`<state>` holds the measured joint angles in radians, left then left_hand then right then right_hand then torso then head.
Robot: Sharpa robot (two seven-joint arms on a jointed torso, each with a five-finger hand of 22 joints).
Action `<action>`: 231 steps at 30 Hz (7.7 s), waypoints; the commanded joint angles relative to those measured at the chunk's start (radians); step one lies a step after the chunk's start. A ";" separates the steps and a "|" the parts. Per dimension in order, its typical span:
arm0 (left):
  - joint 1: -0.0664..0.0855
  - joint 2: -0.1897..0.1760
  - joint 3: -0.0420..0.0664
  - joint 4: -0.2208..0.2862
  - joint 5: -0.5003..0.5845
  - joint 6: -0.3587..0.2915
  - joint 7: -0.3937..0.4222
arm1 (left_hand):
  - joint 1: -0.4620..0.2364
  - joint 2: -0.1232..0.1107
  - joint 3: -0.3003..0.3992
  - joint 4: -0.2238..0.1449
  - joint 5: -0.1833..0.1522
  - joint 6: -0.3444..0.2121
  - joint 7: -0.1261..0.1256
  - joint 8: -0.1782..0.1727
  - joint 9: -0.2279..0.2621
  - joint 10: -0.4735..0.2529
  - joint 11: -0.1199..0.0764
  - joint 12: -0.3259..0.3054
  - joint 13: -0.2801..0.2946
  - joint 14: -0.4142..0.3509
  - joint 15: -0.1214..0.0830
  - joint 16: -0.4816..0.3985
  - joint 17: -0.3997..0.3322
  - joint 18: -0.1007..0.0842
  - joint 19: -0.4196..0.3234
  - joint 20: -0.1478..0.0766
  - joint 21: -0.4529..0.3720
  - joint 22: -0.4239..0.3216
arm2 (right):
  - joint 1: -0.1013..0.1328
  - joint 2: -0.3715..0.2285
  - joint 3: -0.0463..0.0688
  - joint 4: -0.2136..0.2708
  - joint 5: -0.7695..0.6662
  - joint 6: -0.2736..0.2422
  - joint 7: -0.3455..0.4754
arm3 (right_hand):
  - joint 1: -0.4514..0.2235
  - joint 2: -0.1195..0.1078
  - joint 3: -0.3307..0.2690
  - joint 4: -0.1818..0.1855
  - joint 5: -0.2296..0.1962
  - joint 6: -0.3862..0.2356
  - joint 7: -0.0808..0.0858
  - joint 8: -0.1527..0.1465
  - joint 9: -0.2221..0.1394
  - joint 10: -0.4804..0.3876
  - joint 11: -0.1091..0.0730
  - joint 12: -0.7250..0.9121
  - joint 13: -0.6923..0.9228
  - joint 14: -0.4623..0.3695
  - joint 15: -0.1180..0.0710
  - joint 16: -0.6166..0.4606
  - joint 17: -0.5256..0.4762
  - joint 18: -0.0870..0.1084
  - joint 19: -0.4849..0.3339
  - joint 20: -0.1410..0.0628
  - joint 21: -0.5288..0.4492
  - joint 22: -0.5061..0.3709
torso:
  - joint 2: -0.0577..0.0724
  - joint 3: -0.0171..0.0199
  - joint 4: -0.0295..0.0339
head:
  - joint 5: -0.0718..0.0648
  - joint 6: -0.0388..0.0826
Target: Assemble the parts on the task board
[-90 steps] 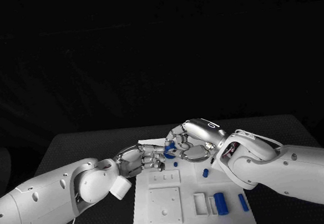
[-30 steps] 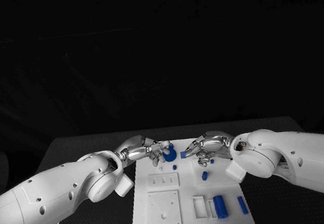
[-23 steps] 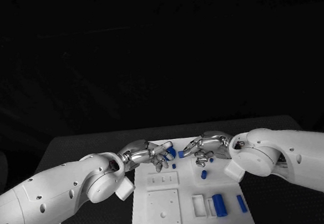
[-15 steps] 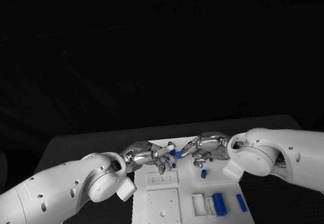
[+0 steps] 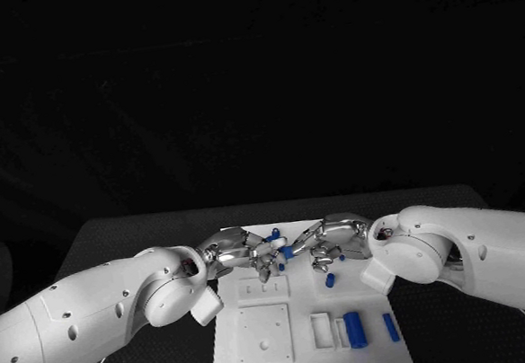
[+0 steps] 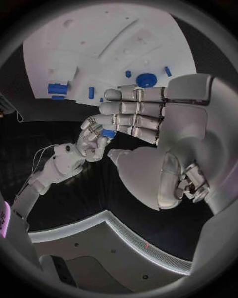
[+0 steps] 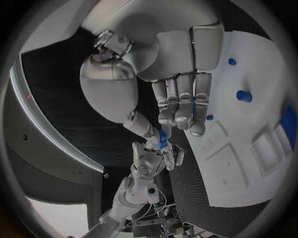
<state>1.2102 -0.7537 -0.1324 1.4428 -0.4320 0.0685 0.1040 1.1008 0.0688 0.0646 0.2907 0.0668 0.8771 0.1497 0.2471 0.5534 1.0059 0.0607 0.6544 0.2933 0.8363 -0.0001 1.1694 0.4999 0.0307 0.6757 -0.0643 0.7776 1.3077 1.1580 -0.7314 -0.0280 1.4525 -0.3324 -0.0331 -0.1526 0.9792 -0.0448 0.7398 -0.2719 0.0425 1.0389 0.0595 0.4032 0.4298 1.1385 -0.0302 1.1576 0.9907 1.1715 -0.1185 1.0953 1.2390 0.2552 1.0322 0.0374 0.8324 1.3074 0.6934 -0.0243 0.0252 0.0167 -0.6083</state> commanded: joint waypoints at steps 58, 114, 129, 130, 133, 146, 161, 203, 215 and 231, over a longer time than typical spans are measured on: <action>0.002 0.011 0.002 -0.002 0.052 0.057 0.008 | 0.302 0.020 -0.088 -0.003 0.291 0.002 0.006 0.012 -0.013 -0.008 0.001 -0.011 -0.022 -0.020 0.007 0.004 -0.008 0.002 -0.009 -0.028 -0.001 -0.002 | -0.001 0.014 -0.001 0.001 -0.026 0.041 -0.002 | -0.003 0.018 0.001 -0.013 0.006 0.011 0.019 0.001 0.034 -0.007 0.000 0.002 0.007 -0.009 -0.001 0.011 0.000 0.007 -0.007 -0.002 0.009 0.013 | 0.000 0.0007 -0.0013 | 0.001 -0.005; 0.002 0.016 0.002 0.000 0.198 0.034 -0.012 | 0.420 0.106 -0.101 -0.087 0.419 0.068 -0.029 0.057 0.011 0.045 -0.020 -0.021 -0.032 -0.032 0.011 0.018 -0.006 0.001 -0.027 -0.022 -0.007 -0.004 | -0.001 0.021 -0.001 -0.002 -0.039 0.041 -0.004 | -0.002 0.019 0.004 -0.014 0.006 0.010 0.020 0.000 0.036 -0.007 0.000 0.002 0.010 -0.010 -0.001 0.013 -0.001 0.007 -0.008 -0.002 0.011 0.013 | 0.000 0.0009 -0.0003 | 0.000 -0.012; 0.003 0.022 0.002 0.019 0.286 0.020 -0.010 | -0.362 0.058 0.656 -0.584 0.399 0.148 -0.056 0.066 0.086 0.141 -0.037 -0.053 -0.014 -0.013 0.003 0.042 0.001 -0.010 -0.002 -0.032 0.053 0.018 | -0.001 0.024 -0.001 -0.005 -0.043 0.032 -0.002 | -0.002 0.019 0.005 -0.014 0.006 0.010 0.020 -0.001 0.036 -0.008 0.000 0.001 0.011 -0.011 -0.001 0.014 -0.002 0.007 -0.008 -0.002 0.011 0.012 | 0.000 0.0006 -0.0006 | -0.001 -0.013; 0.003 0.022 0.001 0.020 0.286 0.024 -0.010 | -0.366 0.057 0.659 -0.584 0.403 0.149 -0.057 0.067 0.088 0.143 -0.037 -0.053 -0.013 -0.014 0.003 0.042 0.002 -0.010 -0.004 -0.032 0.054 0.018 | -0.001 0.024 -0.001 -0.006 -0.043 0.031 -0.001 | -0.002 0.019 0.005 -0.014 0.006 0.010 0.020 -0.001 0.036 -0.008 0.000 0.001 0.011 -0.011 -0.001 0.014 -0.002 0.007 -0.008 -0.002 0.011 0.012 | 0.000 0.0006 -0.0005 | -0.001 -0.013; 0.003 0.023 0.001 0.022 0.286 0.028 -0.011 | -0.371 0.055 0.661 -0.584 0.408 0.151 -0.058 0.067 0.090 0.144 -0.038 -0.052 -0.012 -0.016 0.003 0.042 0.002 -0.011 -0.006 -0.032 0.056 0.018 | -0.001 0.024 -0.001 -0.007 -0.043 0.030 -0.001 | -0.001 0.019 0.005 -0.014 0.006 0.010 0.020 -0.001 0.036 -0.008 0.000 0.001 0.011 -0.011 -0.001 0.014 -0.002 0.007 -0.008 -0.002 0.011 0.012 | 0.000 0.0005 -0.0003 | -0.001 -0.014; 0.003 0.025 0.001 0.026 0.268 0.023 -0.004 | -0.359 0.042 0.676 -0.583 0.392 0.150 -0.056 0.064 0.093 0.146 -0.039 -0.052 -0.009 -0.020 0.003 0.045 0.002 -0.009 -0.010 -0.033 0.064 0.018 | -0.002 0.027 -0.002 -0.012 -0.043 0.032 -0.003 | -0.001 0.019 0.006 -0.014 0.006 0.009 0.020 -0.001 0.037 -0.008 0.000 0.001 0.012 -0.012 -0.001 0.015 -0.002 0.007 -0.009 -0.002 0.012 0.012 | 0.000 0.0003 -0.0004 | -0.002 -0.014; 0.003 0.026 0.001 0.033 0.097 -0.137 -0.015 | -0.330 0.017 0.673 -0.584 0.462 0.196 -0.075 0.083 0.116 0.194 -0.057 -0.034 0.005 0.015 -0.015 0.074 0.011 -0.001 0.019 -0.047 0.096 0.016 | -0.002 0.022 -0.002 -0.029 -0.036 -0.065 0.032 | -0.163 -0.061 -0.181 -0.022 0.095 -0.167 0.094 -0.103 0.002 -0.133 0.076 -0.127 -0.050 -0.140 0.066 -0.081 -0.069 -0.011 -0.158 0.046 -0.077 -0.019 | -0.001 0.0013 -0.0017 | 0.000 -0.015; 0.112 0.148 -0.093 -0.095 -0.687 -0.029 -0.595 | -0.362 -0.050 0.786 -0.580 0.515 0.289 -0.116 0.109 0.195 0.294 -0.103 0.004 0.043 0.105 -0.072 0.135 0.016 0.003 0.089 -0.101 0.168 0.008 | 0.084 0.040 0.062 -0.248 -0.247 -0.349 0.358 | -0.144 -0.059 -0.293 -0.010 0.275 -0.203 0.132 -0.097 -0.025 -0.251 0.137 -0.489 -0.574 -0.320 0.213 -0.367 -0.531 -0.010 -0.428 0.182 -0.312 -0.151 | -0.022 0.0170 -0.0031 | 0.035 -0.063; 0.101 0.193 -0.107 -0.126 -0.686 -0.014 -0.591 | -0.364 -0.050 0.791 -0.580 0.510 0.289 -0.116 0.108 0.198 0.294 -0.104 0.004 0.044 0.106 -0.073 0.135 0.015 0.002 0.093 -0.102 0.166 0.008 | 0.085 0.061 0.062 -0.232 -0.293 -0.339 0.361 | -0.127 -0.063 -0.274 -0.004 0.268 -0.214 0.139 -0.094 -0.044 -0.235 0.177 -0.670 -0.807 -0.372 0.266 -0.507 -0.699 -0.021 -0.530 0.212 -0.391 -0.174 | -0.020 0.0143 -0.0038 | 0.036 -0.072; 0.062 0.225 -0.107 -0.156 -0.712 -0.032 -0.578 | -0.366 -0.047 0.794 -0.580 0.507 0.287 -0.115 0.107 0.201 0.293 -0.103 0.003 0.045 0.106 -0.073 0.134 0.014 0.002 0.095 -0.102 0.165 0.007 | 0.085 0.073 0.062 -0.219 -0.323 -0.340 0.358 | -0.115 -0.054 -0.254 0.000 0.261 -0.199 0.133 -0.080 -0.052 -0.145 0.174 -0.789 -0.913 -0.319 0.265 -0.575 -0.801 -0.010 -0.528 0.222 -0.403 -0.164 | -0.021 0.0148 -0.0036 | 0.034 -0.081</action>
<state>1.2747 -0.5329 -0.2399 1.2875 -1.1249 0.0378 -0.4824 0.7264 0.0157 0.7373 -0.2122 0.5669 1.1381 0.0568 0.3514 0.7533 1.2758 -0.0159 0.6544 0.3366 0.9432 -0.0689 1.2979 0.5150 0.0155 0.7634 -0.0840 0.9407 1.3075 1.2427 -0.6591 0.0336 1.2311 -0.6363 -0.3741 0.1929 0.8523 -0.0986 0.4779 -0.2717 0.3090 0.8378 0.1931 0.3186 0.3787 0.9885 0.1446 0.3715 0.0777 0.8471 0.1483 0.5256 0.4386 0.2401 0.5036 0.2554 0.4334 1.1428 0.6726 -0.0098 0.0216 0.0501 -0.6883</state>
